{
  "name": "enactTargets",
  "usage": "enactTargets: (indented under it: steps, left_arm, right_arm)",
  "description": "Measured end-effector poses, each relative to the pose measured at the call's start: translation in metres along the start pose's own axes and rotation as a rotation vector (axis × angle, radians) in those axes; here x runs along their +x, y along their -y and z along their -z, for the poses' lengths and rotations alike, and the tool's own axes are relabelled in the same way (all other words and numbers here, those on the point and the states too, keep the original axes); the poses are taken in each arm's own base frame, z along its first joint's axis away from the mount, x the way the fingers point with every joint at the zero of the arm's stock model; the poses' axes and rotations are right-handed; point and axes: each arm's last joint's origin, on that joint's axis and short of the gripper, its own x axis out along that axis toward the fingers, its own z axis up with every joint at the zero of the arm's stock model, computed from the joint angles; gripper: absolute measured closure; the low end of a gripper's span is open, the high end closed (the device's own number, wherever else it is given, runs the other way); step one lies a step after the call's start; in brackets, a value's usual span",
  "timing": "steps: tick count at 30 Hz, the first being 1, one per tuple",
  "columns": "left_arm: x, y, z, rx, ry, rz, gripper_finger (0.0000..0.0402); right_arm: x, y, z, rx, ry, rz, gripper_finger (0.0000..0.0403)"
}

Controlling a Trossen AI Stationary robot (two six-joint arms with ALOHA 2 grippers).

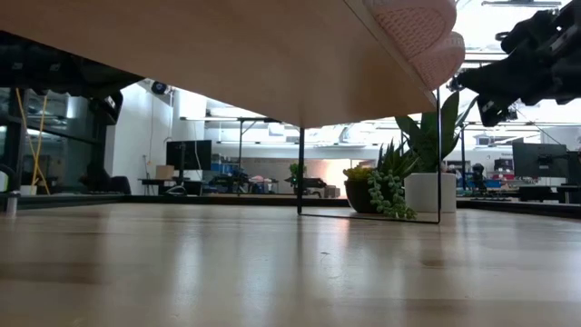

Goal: Pick and place slides into the shelf
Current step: Return to Home Position

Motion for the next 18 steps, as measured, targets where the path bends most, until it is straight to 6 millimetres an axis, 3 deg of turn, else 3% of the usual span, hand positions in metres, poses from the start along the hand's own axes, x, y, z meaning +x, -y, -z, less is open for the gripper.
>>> enactTargets:
  steps: [8,18]
  left_arm:
    - [0.0,0.0,-0.0001,0.0,0.0,0.0,0.0401]
    - [0.0,0.0,-0.0001,0.0,0.0,0.0,0.0401]
  right_arm:
    - [0.001,0.0015,0.0012,-0.135,-0.012,0.04,0.0403]
    - [0.0009,0.0015,0.0013,-0.068,-0.011,0.042,0.0403]
